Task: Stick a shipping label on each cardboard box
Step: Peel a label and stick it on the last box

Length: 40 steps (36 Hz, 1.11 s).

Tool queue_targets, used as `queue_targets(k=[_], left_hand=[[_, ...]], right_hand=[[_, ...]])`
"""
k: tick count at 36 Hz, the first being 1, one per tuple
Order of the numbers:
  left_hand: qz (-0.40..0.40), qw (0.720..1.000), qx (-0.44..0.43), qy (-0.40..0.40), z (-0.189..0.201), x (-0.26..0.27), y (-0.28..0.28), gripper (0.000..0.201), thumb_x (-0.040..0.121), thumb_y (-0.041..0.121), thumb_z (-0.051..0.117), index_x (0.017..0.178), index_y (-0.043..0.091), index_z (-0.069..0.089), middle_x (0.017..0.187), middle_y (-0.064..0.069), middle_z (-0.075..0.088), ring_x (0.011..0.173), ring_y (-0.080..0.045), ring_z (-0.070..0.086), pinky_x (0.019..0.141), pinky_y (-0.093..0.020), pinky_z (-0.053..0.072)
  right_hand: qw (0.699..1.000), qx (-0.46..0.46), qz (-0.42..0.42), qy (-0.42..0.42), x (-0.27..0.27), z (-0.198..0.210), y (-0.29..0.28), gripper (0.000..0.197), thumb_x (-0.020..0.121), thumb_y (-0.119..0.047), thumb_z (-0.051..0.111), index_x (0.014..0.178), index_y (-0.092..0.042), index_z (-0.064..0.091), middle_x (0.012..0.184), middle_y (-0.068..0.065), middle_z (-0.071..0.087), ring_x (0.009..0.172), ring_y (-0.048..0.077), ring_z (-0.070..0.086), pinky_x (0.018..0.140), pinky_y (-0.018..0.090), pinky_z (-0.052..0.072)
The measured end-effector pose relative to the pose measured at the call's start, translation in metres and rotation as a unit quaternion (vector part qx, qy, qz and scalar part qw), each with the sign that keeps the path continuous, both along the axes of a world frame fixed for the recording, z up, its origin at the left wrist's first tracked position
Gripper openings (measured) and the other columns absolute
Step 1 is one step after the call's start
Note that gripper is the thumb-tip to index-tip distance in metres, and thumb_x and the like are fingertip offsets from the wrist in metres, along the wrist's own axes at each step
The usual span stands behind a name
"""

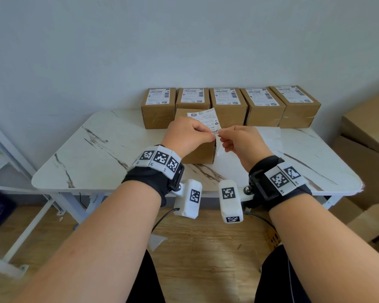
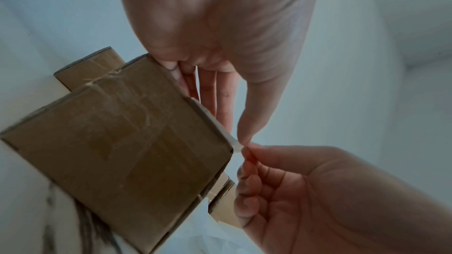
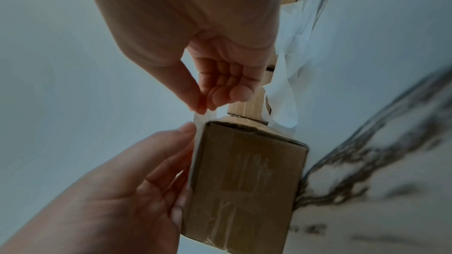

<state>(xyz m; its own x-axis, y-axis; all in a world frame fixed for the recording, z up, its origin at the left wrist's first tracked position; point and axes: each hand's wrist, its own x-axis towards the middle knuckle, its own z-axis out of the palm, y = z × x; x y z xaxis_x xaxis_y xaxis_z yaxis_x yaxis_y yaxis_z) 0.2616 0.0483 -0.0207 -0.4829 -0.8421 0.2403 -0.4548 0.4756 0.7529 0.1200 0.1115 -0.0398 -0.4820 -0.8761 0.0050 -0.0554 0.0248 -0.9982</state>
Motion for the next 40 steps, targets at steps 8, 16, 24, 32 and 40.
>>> queue_targets(k=[8, 16, 24, 32, 40], left_hand=[[-0.005, 1.0, 0.008, -0.003, 0.0015, 0.0012, -0.0014, 0.019, 0.077, 0.035, 0.076, 0.09, 0.022, 0.077, 0.099, 0.01, 0.071, 0.095, -0.003, 0.061, 0.082, -0.021, 0.048], [-0.008, 1.0, 0.017, 0.0, 0.0025, 0.0013, -0.0016, 0.017, 0.079, 0.033, 0.075, 0.09, 0.021, 0.078, 0.11, 0.006, 0.071, 0.107, -0.007, 0.06, 0.087, -0.022, 0.048], [-0.009, 1.0, 0.026, 0.0, 0.003, 0.0007, -0.0019, 0.016, 0.08, 0.03, 0.074, 0.092, 0.02, 0.078, 0.118, 0.005, 0.068, 0.117, -0.009, 0.056, 0.082, -0.018, 0.043], [-0.017, 0.999, 0.027, 0.0, 0.0036, 0.0016, -0.0036, 0.016, 0.081, 0.029, 0.074, 0.093, 0.019, 0.078, 0.119, 0.004, 0.068, 0.118, -0.009, 0.056, 0.085, -0.02, 0.045], [-0.011, 0.999, 0.031, 0.008, 0.005, 0.0014, -0.0039, 0.014, 0.08, 0.027, 0.075, 0.09, 0.018, 0.079, 0.111, 0.005, 0.071, 0.109, -0.005, 0.057, 0.085, -0.022, 0.048]], right_hand=[[1.0, 0.007, -0.002, 0.009, 0.0002, 0.0, -0.0017, 0.013, 0.089, -0.01, 0.064, 0.077, -0.004, 0.065, 0.069, 0.006, 0.059, 0.062, 0.016, 0.051, 0.064, 0.028, 0.046], [1.0, 0.013, -0.006, 0.004, 0.0031, 0.0009, -0.0023, 0.014, 0.091, -0.01, 0.062, 0.078, -0.005, 0.062, 0.068, 0.005, 0.055, 0.059, 0.015, 0.048, 0.061, 0.027, 0.044], [1.0, 0.025, -0.013, 0.013, 0.0064, 0.0004, -0.0052, 0.019, 0.094, -0.011, 0.057, 0.075, -0.008, 0.058, 0.064, 0.004, 0.051, 0.057, 0.017, 0.045, 0.065, 0.032, 0.042], [0.999, 0.034, -0.017, 0.018, 0.0057, -0.0005, -0.0078, 0.02, 0.094, -0.013, 0.058, 0.074, -0.009, 0.059, 0.062, 0.004, 0.05, 0.056, 0.017, 0.045, 0.069, 0.035, 0.043], [0.999, -0.017, 0.008, -0.026, 0.0026, -0.0027, -0.0021, 0.016, 0.094, -0.01, 0.058, 0.083, -0.001, 0.064, 0.07, 0.007, 0.057, 0.06, 0.016, 0.051, 0.06, 0.026, 0.044]])
